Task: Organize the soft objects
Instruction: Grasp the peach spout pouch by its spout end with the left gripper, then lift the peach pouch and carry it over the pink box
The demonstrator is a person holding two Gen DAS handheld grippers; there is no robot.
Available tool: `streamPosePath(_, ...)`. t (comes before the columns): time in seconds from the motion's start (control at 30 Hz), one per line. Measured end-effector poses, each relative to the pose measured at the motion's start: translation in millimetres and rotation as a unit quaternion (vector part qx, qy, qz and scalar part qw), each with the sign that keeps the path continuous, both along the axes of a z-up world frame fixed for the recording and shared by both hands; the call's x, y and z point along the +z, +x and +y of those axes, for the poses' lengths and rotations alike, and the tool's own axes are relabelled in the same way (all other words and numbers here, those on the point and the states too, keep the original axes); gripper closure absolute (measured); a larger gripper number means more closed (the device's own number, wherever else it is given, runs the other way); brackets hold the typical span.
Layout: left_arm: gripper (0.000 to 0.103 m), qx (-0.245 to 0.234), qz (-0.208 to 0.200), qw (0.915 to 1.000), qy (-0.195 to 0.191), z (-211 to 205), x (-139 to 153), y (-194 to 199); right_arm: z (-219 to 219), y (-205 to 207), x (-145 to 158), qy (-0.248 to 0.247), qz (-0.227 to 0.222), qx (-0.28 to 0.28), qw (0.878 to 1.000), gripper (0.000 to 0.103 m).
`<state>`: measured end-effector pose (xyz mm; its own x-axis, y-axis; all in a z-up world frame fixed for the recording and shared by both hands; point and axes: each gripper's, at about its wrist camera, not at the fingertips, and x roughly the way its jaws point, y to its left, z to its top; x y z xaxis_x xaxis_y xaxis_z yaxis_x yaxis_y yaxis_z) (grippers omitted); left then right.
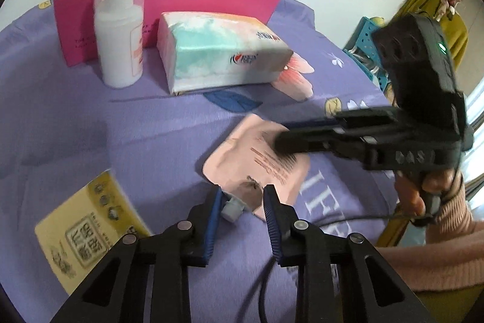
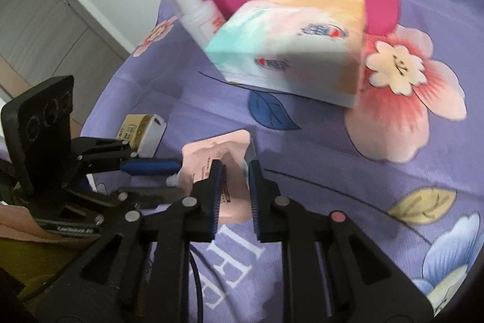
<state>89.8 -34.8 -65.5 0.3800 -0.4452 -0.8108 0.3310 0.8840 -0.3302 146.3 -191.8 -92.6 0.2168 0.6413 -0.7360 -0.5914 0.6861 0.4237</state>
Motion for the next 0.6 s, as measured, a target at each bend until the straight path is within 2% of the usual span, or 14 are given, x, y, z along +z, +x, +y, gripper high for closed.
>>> streamPosePath(0.2,0.077,0.011,-0.004,0.9999,-0.006,-3,-2,13,-14,-5,-5,0.015,0.016,-0.025,0.999,0.084)
streamPosePath(0.6,0.075,0.019,0.006,0.9998,-0.003,3,-1,-5,-31,-6,-11,0.049,0.035,-0.054,0.997,0.084)
